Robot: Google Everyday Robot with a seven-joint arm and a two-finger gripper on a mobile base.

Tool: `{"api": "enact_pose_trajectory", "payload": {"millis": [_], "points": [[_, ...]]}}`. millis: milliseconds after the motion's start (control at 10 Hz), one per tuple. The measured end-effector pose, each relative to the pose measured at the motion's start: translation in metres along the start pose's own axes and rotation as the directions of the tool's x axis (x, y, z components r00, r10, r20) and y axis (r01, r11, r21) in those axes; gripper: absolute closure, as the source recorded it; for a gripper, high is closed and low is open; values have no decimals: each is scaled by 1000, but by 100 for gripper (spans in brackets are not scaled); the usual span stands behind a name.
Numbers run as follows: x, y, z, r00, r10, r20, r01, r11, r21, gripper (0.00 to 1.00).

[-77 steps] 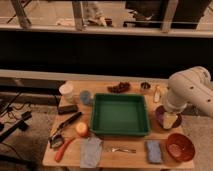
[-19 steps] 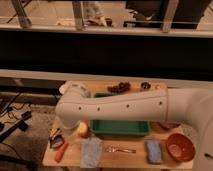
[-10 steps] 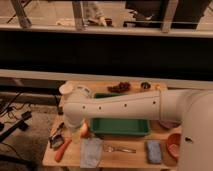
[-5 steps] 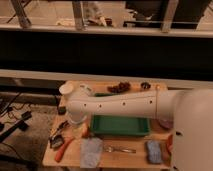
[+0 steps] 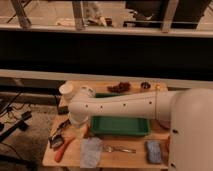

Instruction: Place apple in metal cup

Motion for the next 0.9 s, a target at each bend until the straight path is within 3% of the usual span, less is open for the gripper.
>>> {"api": "enact_pose_trajectory", "payload": {"millis": [900], "points": [[22, 6, 19, 999, 18, -31, -19, 1000, -22, 20]]}}
